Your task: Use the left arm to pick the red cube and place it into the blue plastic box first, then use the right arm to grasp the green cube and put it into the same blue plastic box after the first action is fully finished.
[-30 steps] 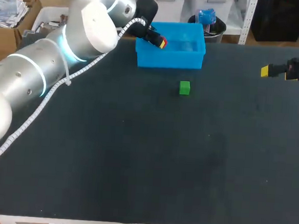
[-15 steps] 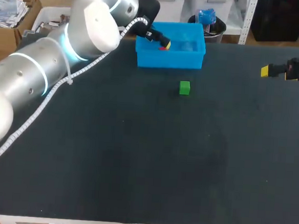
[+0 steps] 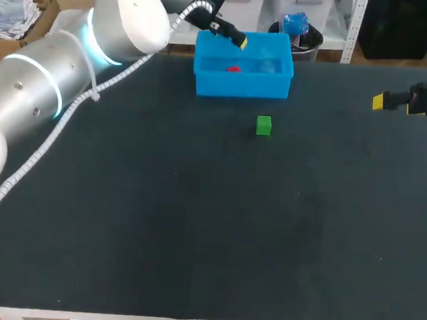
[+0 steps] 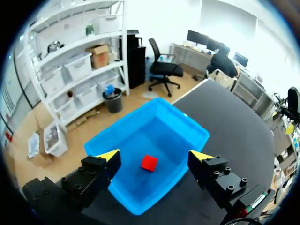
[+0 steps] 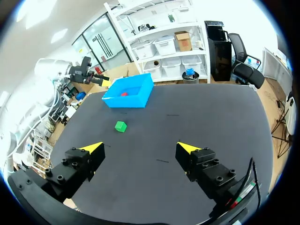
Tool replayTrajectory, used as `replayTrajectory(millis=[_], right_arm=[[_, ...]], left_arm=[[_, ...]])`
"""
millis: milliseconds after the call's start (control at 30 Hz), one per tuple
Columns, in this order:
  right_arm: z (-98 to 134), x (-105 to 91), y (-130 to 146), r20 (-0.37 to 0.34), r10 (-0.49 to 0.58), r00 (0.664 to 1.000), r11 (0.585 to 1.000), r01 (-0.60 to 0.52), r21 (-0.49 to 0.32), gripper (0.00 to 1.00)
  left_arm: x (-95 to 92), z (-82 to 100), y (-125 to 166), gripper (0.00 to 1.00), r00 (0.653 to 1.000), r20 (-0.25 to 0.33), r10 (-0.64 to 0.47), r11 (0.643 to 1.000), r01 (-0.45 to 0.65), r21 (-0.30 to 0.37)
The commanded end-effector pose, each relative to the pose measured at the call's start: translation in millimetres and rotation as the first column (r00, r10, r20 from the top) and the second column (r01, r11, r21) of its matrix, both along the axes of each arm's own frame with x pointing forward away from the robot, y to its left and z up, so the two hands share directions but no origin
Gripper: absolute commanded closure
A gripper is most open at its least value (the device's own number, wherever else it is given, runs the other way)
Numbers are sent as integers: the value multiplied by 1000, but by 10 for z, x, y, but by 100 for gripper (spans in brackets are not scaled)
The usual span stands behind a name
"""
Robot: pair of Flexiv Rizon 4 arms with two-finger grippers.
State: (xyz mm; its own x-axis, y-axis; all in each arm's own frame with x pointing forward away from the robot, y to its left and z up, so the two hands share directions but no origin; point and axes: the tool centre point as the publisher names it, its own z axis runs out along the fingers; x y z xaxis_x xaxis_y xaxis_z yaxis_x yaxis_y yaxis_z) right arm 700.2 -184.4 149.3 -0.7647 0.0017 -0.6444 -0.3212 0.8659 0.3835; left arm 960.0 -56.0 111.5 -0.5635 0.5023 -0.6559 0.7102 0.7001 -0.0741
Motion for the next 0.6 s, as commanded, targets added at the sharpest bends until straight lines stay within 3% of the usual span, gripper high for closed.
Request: replayTrajectory(millis=[33, 133, 600], right_arm=[[0, 2, 1, 0, 0, 1000, 1000, 0, -1, 0], [0, 2, 1, 0, 0, 1000, 1000, 0, -1, 0], [0, 2, 1, 0, 0, 1000, 1000, 0, -1, 0]], left_arm=[[-331, 196, 170, 7, 999, 31, 9, 1000, -9, -5], [-493, 280, 281, 0, 999, 45, 14, 1000, -14, -12], [-1421, 387, 830, 0, 994, 85, 68, 996, -63, -57]])
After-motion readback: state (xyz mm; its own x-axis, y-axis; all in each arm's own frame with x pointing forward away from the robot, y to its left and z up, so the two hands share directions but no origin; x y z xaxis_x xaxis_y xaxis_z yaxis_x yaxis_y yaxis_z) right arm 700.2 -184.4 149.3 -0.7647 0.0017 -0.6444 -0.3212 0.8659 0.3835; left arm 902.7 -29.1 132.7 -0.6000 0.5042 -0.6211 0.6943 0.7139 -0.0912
